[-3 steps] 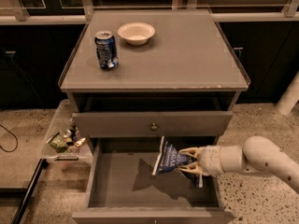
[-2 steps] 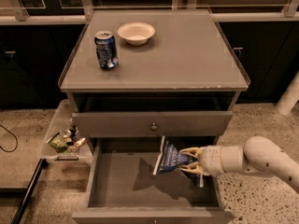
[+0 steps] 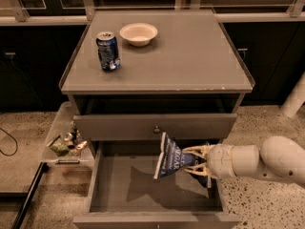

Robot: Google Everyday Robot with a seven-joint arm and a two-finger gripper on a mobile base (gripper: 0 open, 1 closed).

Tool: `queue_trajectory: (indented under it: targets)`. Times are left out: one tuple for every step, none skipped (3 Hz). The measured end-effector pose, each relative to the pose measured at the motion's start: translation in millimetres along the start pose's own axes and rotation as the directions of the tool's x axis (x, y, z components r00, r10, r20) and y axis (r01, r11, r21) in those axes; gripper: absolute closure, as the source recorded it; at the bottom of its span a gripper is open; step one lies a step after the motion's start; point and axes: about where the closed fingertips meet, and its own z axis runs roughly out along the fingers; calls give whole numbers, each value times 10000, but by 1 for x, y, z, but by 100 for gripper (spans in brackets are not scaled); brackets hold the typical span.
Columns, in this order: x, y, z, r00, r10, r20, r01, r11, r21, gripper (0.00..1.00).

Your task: Pick blue chip bag from middle drawer and place on counter

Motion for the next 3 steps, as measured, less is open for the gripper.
queue_trajectory:
  targets:
    - [-53,-25,-38,9913,-1272,-351,1278,9916,174,100]
    - [-102,-74,-86,9703,-2202,-1005,2199,9754,-140,100]
    - [-148,-118,-132,9525,-2613,-1566,2630,9647,-100,100]
